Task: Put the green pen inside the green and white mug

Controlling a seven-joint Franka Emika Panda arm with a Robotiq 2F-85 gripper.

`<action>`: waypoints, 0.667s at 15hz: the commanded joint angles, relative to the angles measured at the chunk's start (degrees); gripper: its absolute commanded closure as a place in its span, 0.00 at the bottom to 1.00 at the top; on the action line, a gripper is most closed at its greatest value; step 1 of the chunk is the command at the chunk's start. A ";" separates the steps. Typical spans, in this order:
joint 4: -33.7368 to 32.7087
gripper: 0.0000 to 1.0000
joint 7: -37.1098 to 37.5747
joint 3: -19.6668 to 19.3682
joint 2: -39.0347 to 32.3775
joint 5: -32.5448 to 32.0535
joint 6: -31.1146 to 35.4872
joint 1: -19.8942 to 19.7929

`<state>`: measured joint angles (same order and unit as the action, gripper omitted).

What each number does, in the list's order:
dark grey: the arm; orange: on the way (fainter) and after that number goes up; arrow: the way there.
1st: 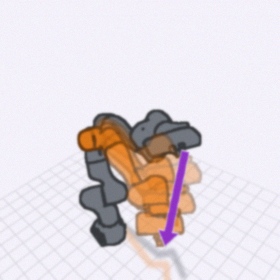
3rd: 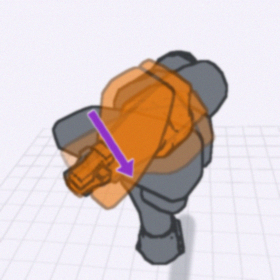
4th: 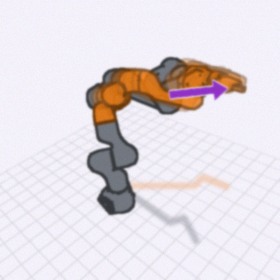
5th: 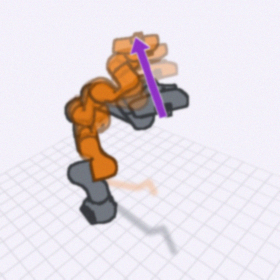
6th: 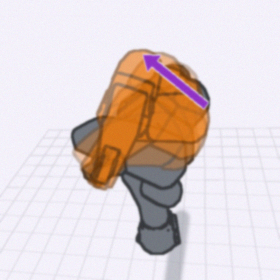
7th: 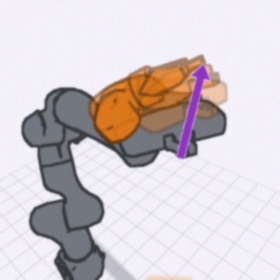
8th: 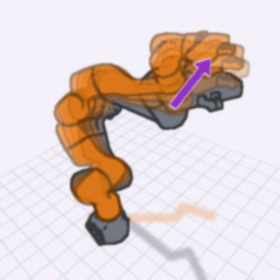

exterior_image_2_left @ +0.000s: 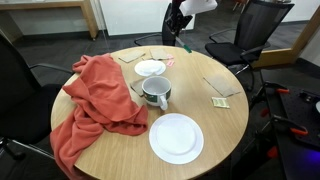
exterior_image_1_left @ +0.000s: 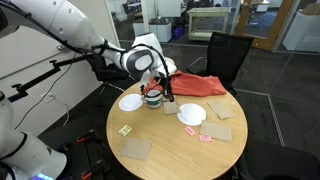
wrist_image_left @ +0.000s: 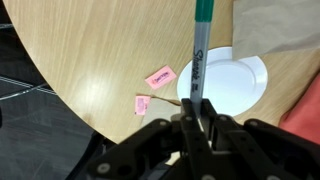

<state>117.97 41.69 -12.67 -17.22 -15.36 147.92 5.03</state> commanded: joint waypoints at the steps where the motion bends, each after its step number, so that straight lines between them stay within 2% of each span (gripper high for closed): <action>1: 1.25 0.97 -5.31 2.71 3.77 -1.63 -3.86 0.81; 7: -0.03 0.97 -15.78 7.47 4.56 -1.34 -9.13 1.62; 8: -0.15 0.97 -12.40 6.81 3.09 -0.87 -6.26 1.17; 9: -0.15 0.87 -12.72 7.17 3.11 -0.82 -6.47 1.24; 10: -0.14 0.87 -12.64 7.19 3.03 -0.81 -6.46 1.25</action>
<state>117.89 29.09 -5.74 -14.21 -16.14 141.56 6.56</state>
